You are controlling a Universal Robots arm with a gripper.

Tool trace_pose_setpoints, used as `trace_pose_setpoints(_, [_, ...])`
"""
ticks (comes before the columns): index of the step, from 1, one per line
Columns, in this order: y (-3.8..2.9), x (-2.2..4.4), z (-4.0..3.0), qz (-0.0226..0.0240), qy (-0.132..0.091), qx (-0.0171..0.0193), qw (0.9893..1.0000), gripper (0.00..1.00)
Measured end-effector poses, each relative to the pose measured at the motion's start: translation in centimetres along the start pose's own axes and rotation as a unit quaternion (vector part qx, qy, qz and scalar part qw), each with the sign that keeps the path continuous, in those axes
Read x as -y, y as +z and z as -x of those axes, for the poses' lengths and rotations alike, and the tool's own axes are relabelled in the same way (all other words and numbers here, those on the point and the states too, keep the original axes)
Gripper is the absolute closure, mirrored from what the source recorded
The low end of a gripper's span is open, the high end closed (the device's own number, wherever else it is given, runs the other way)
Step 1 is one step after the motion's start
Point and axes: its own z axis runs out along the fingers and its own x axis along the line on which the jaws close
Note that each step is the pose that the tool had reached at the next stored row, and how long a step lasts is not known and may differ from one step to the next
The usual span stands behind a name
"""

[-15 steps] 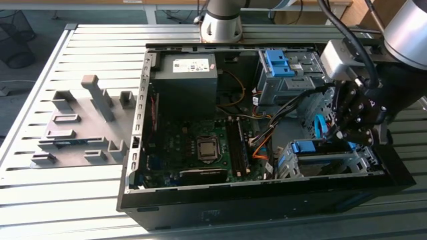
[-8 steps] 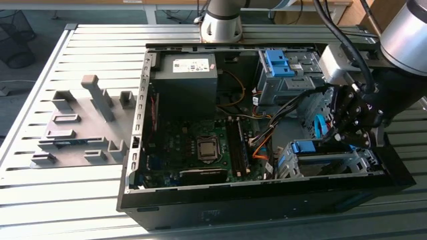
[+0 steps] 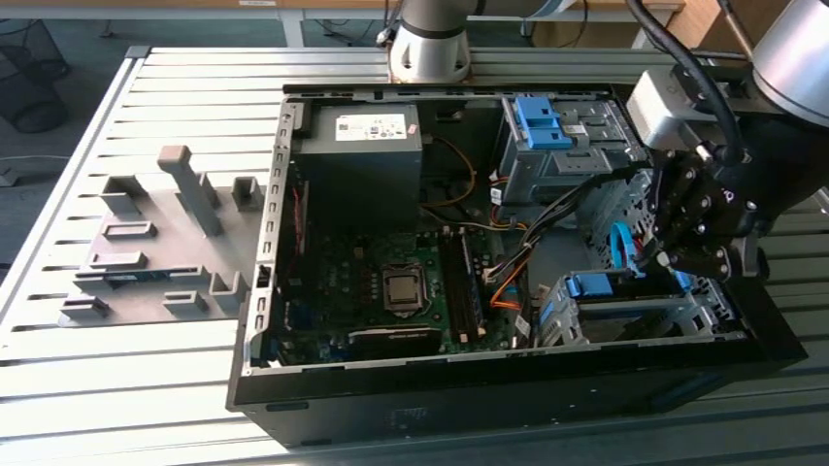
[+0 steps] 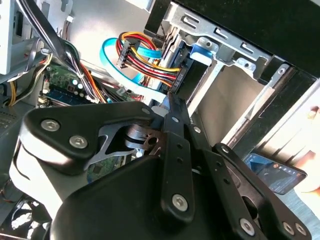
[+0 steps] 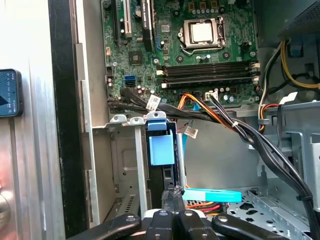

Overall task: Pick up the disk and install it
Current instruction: 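Insert the second disk wire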

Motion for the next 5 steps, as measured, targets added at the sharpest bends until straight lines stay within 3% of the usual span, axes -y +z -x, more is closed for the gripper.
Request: trace_pose_setpoints(5, [-0.03,0.00,0.00,0.0000,0.000,-0.0001,1.0000,0.89])
